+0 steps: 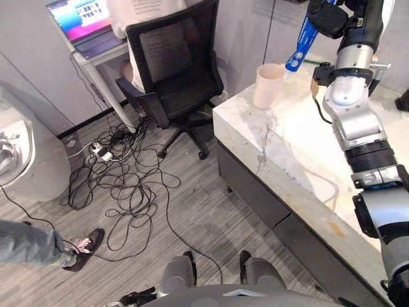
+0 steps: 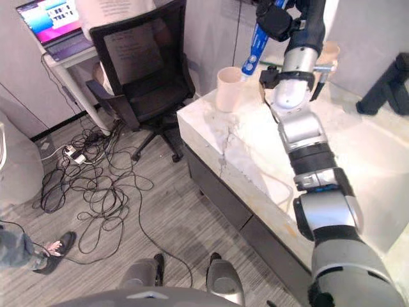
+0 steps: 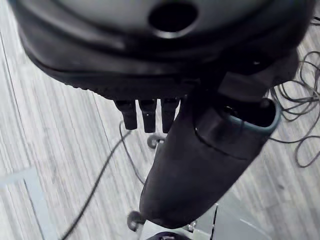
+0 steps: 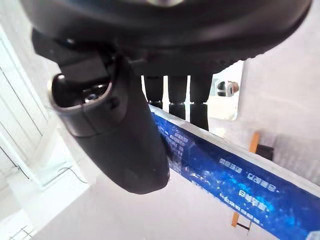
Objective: Organize the bathroom.
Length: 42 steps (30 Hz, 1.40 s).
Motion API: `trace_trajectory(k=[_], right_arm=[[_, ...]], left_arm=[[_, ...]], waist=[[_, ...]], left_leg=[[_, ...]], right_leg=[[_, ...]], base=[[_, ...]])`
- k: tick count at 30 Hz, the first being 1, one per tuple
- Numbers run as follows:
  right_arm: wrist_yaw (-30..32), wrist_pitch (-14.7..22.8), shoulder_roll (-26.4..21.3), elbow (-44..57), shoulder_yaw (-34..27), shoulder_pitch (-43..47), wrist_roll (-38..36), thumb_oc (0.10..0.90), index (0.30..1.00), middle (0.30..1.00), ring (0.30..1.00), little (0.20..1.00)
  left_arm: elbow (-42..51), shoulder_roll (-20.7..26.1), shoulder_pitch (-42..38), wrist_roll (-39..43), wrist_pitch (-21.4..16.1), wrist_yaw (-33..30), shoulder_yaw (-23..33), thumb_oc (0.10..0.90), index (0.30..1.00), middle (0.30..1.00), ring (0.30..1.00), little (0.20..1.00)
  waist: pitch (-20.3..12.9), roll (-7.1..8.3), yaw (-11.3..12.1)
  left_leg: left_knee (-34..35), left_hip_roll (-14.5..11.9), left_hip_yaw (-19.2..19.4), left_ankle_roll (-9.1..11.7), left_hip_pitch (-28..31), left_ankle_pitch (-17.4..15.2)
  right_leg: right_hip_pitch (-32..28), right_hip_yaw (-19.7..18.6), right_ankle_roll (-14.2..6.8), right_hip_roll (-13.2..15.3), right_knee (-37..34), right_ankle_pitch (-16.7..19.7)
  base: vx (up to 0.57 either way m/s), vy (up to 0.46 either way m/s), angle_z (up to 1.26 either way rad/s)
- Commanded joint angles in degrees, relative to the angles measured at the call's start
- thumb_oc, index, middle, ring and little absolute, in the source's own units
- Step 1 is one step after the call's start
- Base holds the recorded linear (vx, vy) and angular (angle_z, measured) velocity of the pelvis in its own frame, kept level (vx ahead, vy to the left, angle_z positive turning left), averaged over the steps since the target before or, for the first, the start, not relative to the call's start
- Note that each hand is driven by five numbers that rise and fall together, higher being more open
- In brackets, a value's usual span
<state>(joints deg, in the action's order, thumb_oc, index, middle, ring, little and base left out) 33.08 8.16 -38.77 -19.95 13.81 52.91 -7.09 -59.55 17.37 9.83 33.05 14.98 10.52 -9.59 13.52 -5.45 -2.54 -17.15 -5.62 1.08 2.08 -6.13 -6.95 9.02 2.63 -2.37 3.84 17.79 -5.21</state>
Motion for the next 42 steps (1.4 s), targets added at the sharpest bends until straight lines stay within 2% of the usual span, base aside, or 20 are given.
trace_trajectory(k=[1, 3, 6, 13, 14, 16, 17, 18, 19, 20, 22, 25, 27, 28, 31, 34, 36, 40, 42], right_arm=[[1.0, 5.9, -3.6, 6.3, -5.3, 5.5, 3.6, 0.400, 0.300, 0.300, 0.300, 0.300], [-0.2, 5.1, -2.9, 8.6, -5.9, 5.1, 4.1, 0.400, 0.300, 0.300, 0.300, 0.300], [-1.0, 3.1, -2.3, 11.5, -6.5, 5.0, 4.3, 0.400, 0.300, 0.300, 0.300, 0.300], [-1.8, 3.5, -3.3, 10.0, -6.9, 4.3, 4.0, 0.400, 0.300, 0.300, 0.300, 0.300], [-1.4, 3.1, -4.0, 9.5, -6.9, 3.8, 2.9, 0.400, 0.300, 0.300, 0.300, 0.300], [-2.0, 3.9, -4.4, 9.4, -7.4, 3.0, 0.6, 0.400, 0.300, 0.300, 0.300, 0.300], [-2.0, 3.9, -4.4, 9.4, -7.4, 3.0, 0.6, 0.400, 0.300, 0.300, 0.300, 0.300], [-2.1, 2.6, -3.2, 11.0, -7.2, 4.0, -0.4, 0.400, 0.300, 0.300, 0.300, 0.300], [-2.0, 2.7, -3.1, 11.0, -7.1, 4.4, -0.1, 0.400, 0.300, 0.300, 0.300, 0.300], [-1.5, 2.4, -2.6, 10.9, -6.7, 4.9, 0.8, 0.400, 0.300, 0.300, 0.300, 0.300], [-0.6, 2.6, -2.1, 11.3, -6.9, 4.1, 3.3, 0.400, 0.300, 0.300, 0.300, 0.300], [-0.6, 4.1, -3.3, 9.2, -6.8, 4.6, 2.2, 0.400, 0.300, 0.300, 0.300, 0.300], [-1.0, 7.3, -4.0, 6.1, -6.5, 4.7, 1.5, 0.400, 0.300, 0.300, 0.300, 0.300], [-1.0, 7.3, -3.7, 5.7, -6.4, 4.7, 2.8, 0.400, 0.300, 0.300, 0.300, 0.300], [-1.2, 7.3, -3.7, 5.2, -6.7, 4.7, 3.1, 0.400, 0.300, 0.300, 0.300, 0.300], [-0.7, 4.2, -3.0, 6.0, -5.2, 6.2, 3.6, 0.400, 0.300, 0.300, 0.300, 0.300], [-0.5, 3.0, -2.9, 5.2, -3.8, 8.2, 2.8, 0.400, 0.300, 0.300, 0.300, 0.300], [-0.7, 3.4, -3.7, 4.6, -3.2, 9.3, 1.2, 0.400, 0.300, 0.300, 0.300, 0.300], [-1.1, 4.0, -4.2, 4.7, -3.1, 9.4, 0.6, 0.400, 0.300, 0.300, 0.300, 0.300]], left_arm=[[-2.1, -0.4, -0.4, -0.9, -3.1, 1.9, -1.9, 0.800, 0.900, 0.900, 0.900, 0.900], [-3.1, 0.2, -0.4, 1.4, -4.8, 1.2, -1.5, 0.800, 0.900, 0.900, 0.900, 0.900], [-3.9, 0.9, -0.5, 1.7, -5.5, 2.1, -0.1, 0.800, 0.900, 0.900, 0.900, 0.900], [-5.3, 0.6, 1.0, -0.3, -5.1, 3.4, 1.2, 0.800, 0.900, 0.900, 0.900, 0.900], [-5.6, 0.5, 1.5, 0.0, -5.2, 3.2, 1.4, 0.800, 0.900, 0.900, 0.900, 0.900], [-6.1, 0.5, 2.8, -0.7, -5.8, 2.7, 2.1, 0.800, 0.900, 0.900, 0.900, 0.900], [-6.1, 0.5, 2.8, -0.7, -5.8, 2.7, 2.1, 0.800, 0.900, 0.900, 0.900, 0.900], [-5.9, 0.3, 2.9, 0.3, -6.2, 2.4, 3.3, 0.800, 0.900, 0.900, 0.900, 0.900], [-5.7, 0.4, 2.6, 0.1, -6.2, 2.2, 3.0, 0.800, 0.900, 0.900, 0.900, 0.900], [-5.5, 1.0, 2.2, -0.6, -6.1, 2.4, 3.1, 0.800, 0.900, 0.900, 0.900, 0.900], [-4.3, 2.0, 1.1, -0.2, -4.9, 2.0, 2.3, 0.800, 0.900, 0.900, 0.900, 0.900], [-3.2, 1.5, -0.3, -2.5, -3.7, 3.8, 1.4, 0.800, 0.900, 0.900, 0.900, 0.900], [-4.4, 0.8, -0.9, -3.5, -4.4, 4.3, 0.7, 0.800, 0.900, 0.900, 0.900, 0.900], [-4.8, 0.6, -1.6, -2.6, -4.7, 4.9, -0.1, 0.800, 0.900, 0.900, 0.900, 0.900], [-5.2, 0.1, -2.0, -3.6, -4.6, 5.2, -0.8, 0.800, 0.900, 0.900, 0.900, 0.900], [-4.5, -0.3, -1.0, -3.2, -3.3, 3.2, -0.8, 0.800, 0.900, 0.900, 0.900, 0.900], [-5.2, -0.4, -1.4, -2.0, -2.4, 0.8, -1.2, 0.800, 0.900, 0.900, 0.900, 0.900], [-7.0, -0.6, -2.1, -0.1, -2.3, -0.7, -0.6, 0.800, 0.900, 0.900, 0.900, 0.900], [-8.5, -1.3, -3.1, 0.5, -1.6, -2.2, -0.4, 0.800, 0.900, 0.900, 0.900, 0.900]], waist=[[-0.5, 2.40, 1.9], [0.1, 1.98, 1.0], [0.7, 1.66, 0.4], [0.3, 2.22, 1.6], [0.1, 2.76, 2.7], [0.3, 2.85, 3.1], [0.3, 2.85, 3.1], [1.3, 3.88, 1.8], [1.4, 4.09, 1.3], [1.8, 4.31, 0.7], [1.4, 4.87, 0.2], [2.1, 4.80, 0.0], [2.0, 4.75, -0.2], [1.8, 4.55, -0.5], [1.3, 4.18, -0.8], [-0.1, 4.18, -0.8], [-1.3, 4.79, -1.1], [-2.6, 5.70, -1.6], [-3.8, 6.72, -2.2]], left_leg=[[1.4, 0.2, 0.0, 0.1, 3.1, -0.1], [2.8, 0.6, 1.4, -0.6, 4.0, -0.5], [2.9, 0.7, 3.2, -1.3, 4.3, -1.2], [0.8, 1.6, 3.3, -1.8, 3.4, -2.8], [0.8, 2.3, 3.3, -2.2, 3.5, -3.1], [1.7, 2.0, 5.4, -3.2, 5.2, -3.6], [1.7, 2.0, 5.4, -3.2, 5.2, -3.6], [2.5, 2.1, 7.6, -2.9, 7.6, -5.2], [2.7, 2.3, 7.3, -3.1, 7.8, -5.5], [2.3, 2.8, 5.4, -3.3, 7.4, -6.1], [-0.5, 3.2, 4.0, -3.4, 3.9, -5.5], [-2.2, 1.9, 3.5, -2.4, 2.3, -4.5], [-1.1, 1.5, 3.5, -2.3, 2.5, -3.5], [0.5, 1.2, 3.3, -2.0, 3.2, -2.8], [2.3, 1.2, 3.4, -1.8, 4.4, -2.5], [3.7, 1.2, 4.0, -1.6, 6.0, -2.3], [4.9, 1.0, 4.3, -1.7, 7.3, -2.3], [5.5, 0.5, 4.9, -1.7, 8.0, -2.3], [5.4, 0.0, 5.2, -1.7, 8.1, -2.6]], right_leg=[[-2.6, -3.3, -5.2, 5.7, -1.6, 0.3], [-1.7, -4.2, -6.6, 6.7, -2.3, 1.6], [-1.6, -5.3, -7.1, 7.0, -3.2, 2.0], [-2.8, -5.2, -7.4, 7.9, -5.0, 2.8], [-2.2, -3.4, -7.9, 9.5, -4.2, 3.7], [1.2, -1.9, -8.3, 9.5, 3.4, 5.2], [1.2, -1.9, -8.3, 9.5, 3.4, 5.2], [5.6, -4.2, -9.4, 8.0, -1.2, 8.7], [5.8, -5.5, -9.6, 7.1, -2.8, 9.1], [6.9, -8.4, -9.1, 4.8, -2.7, 9.4], [4.1, -8.1, -7.5, 4.4, -4.6, 7.0], [2.5, -6.2, -5.8, 3.0, -5.0, 5.7], [2.3, -5.8, -5.4, 2.4, -5.4, 5.5], [1.8, -6.0, -5.1, 2.1, -5.9, 5.3], [1.1, -6.6, -5.3, 2.1, -7.0, 5.5], [0.0, -6.9, -5.8, 2.4, -8.0, 5.7], [0.2, -7.2, -6.1, 2.4, -7.6, 5.4], [0.4, -7.5, -6.3, 2.2, -7.0, 5.0], [0.6, -7.8, -6.4, 2.0, -6.6, 4.7]], base=[[0.04, 0.187, 0.01], [0.03, 0.148, -0.20], [0.03, 0.087, -0.45], [0.06, 0.083, -0.10], [0.12, 0.094, -0.19], [0.11, 0.044, -0.21], [0.14, -0.083, -0.44], [0.10, -0.123, -0.79], [0.13, -0.179, -0.91], [0.06, -0.158, -0.49], [0.01, -0.202, 0.16], [0.00, -0.133, 0.74], [0.05, -0.036, 0.16], [0.07, 0.001, 0.05], [0.09, 0.042, 0.03], [0.15, 0.038, 0.00], [0.13, 0.000, -0.06], [0.07, -0.016, -0.12], [0.08, -0.035, -0.02]])
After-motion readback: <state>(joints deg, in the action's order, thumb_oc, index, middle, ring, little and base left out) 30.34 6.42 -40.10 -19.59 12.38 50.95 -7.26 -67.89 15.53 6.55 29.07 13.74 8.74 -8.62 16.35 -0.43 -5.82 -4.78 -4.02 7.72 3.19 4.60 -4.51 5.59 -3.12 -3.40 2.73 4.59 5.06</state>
